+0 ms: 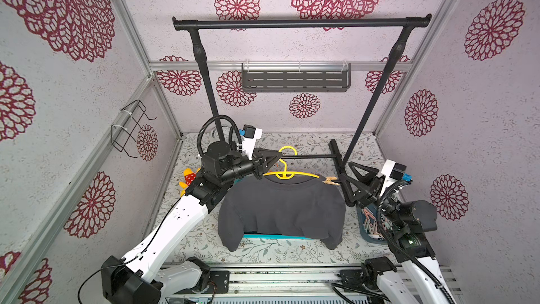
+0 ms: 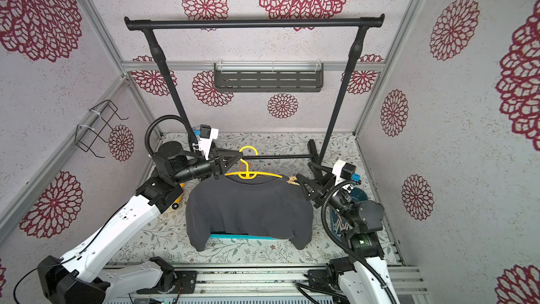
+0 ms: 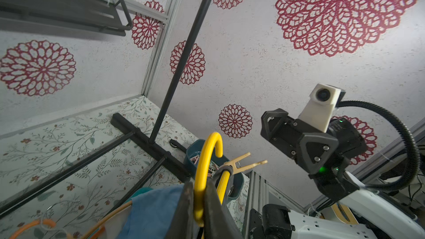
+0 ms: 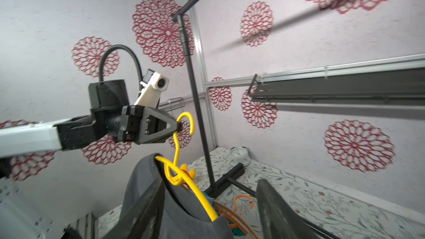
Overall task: Use clothespins to secure the t-shirt on both sides of the hanger
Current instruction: Clamp the T-shirt on the hanger, then place the hanger in the basket.
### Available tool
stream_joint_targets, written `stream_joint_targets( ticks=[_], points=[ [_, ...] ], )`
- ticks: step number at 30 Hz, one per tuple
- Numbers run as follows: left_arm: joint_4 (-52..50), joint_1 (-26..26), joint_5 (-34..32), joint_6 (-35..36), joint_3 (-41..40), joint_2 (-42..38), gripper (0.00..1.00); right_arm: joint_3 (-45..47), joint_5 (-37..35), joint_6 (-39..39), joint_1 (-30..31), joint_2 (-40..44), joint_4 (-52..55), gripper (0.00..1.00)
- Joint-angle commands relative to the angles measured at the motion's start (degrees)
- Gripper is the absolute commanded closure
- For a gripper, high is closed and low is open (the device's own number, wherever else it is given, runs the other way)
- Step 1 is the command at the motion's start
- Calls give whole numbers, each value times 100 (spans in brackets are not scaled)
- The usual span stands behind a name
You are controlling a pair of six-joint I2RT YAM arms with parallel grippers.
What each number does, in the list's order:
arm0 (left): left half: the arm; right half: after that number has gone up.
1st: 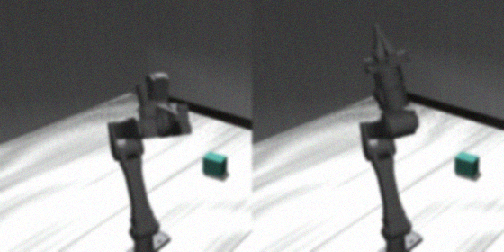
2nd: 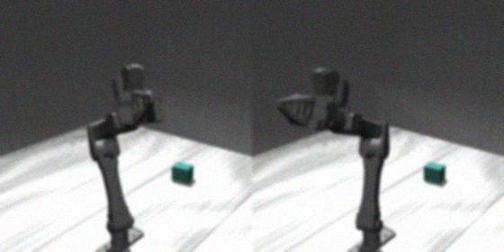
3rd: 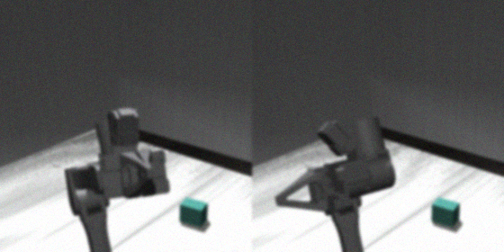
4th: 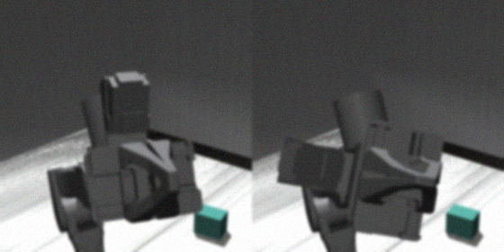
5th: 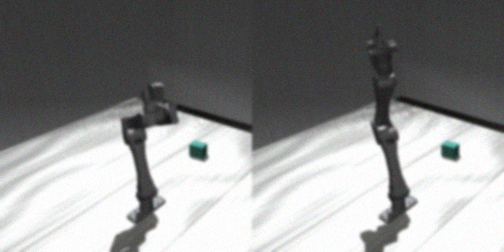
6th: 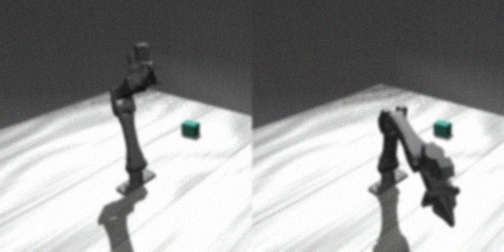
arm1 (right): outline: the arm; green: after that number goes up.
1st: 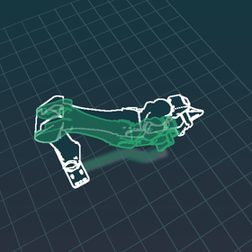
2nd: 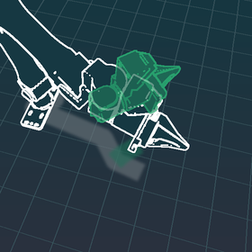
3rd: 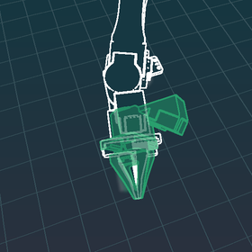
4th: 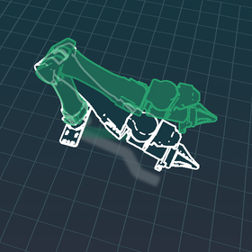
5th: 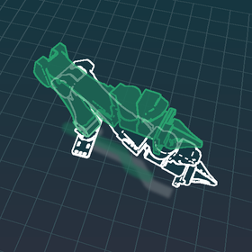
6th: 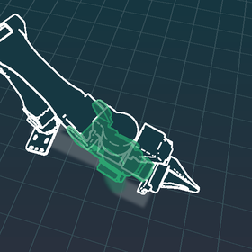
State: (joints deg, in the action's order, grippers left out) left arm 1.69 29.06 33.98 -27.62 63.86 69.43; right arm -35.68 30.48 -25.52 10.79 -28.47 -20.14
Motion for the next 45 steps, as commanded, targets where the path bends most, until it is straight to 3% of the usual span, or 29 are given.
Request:
stream_joint_targets(
  ticks=[1,5,9,16,24,27,30,38,45],
  points=[
    [-217,-146,-200,13,184,181,100,-400,-2079,-28,11,416,1234,35],
    [-138,-332,-171,-254,108,439,100,-768,-3466,-171,11,582,2806,35],
    [41,-384,18,-382,65,736,100,-947,-4243,-178,7,242,3999,36],
    [201,-545,-14,-540,70,1261,100,-907,-4547,-95,-79,-970,4780,40],
    [-96,-588,-654,-426,83,1621,100,-835,-5136,-1152,-663,-2033,5025,42],
    [-275,-593,-976,-373,50,1653,84,-799,-5043,-1503,-958,-2358,5036,47],
    [-407,-586,-1295,-354,14,1593,78,-574,-5007,-1701,-1235,-2482,4766,54],
    [-627,-586,-1681,-260,-96,1279,43,-264,-4239,-2033,-1904,-3152,4176,64],
    [-1673,-589,-2236,170,-79,108,32,-255,-3981,-2336,-2200,-3771,3936,71]
  ],
)
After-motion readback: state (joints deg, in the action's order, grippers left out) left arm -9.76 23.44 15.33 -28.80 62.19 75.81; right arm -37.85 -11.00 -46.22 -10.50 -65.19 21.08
